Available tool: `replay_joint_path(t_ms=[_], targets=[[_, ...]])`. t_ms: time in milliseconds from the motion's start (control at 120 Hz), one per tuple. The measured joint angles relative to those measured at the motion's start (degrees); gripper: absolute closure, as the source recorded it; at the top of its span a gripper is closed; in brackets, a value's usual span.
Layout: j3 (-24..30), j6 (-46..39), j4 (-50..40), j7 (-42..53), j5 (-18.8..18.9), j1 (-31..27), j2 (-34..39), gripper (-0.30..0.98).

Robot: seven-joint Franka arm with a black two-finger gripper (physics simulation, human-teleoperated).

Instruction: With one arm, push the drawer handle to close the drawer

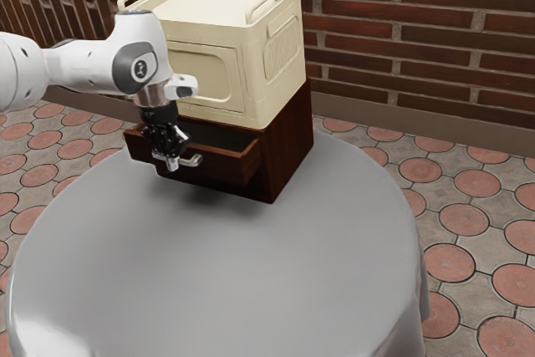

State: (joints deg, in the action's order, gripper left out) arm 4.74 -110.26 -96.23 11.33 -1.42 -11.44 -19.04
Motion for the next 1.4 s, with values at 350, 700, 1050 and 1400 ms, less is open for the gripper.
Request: replay_joint_path(t_ms=[350,700,1050,1400], targets=[[0.0,-1.9,1.2,0.0,-0.1,0.1,-1.1,0.79],[-0.2,-4.5,2.5,0.1,-0.2,0.1,-2.2,0.78],[-0.2,-6.2,3.1,-1.2,-3.0,0.1,-3.1,0.79],[-0.3,-9.6,3.3,-2.2,-3.3,0.1,-3.9,0.79]])
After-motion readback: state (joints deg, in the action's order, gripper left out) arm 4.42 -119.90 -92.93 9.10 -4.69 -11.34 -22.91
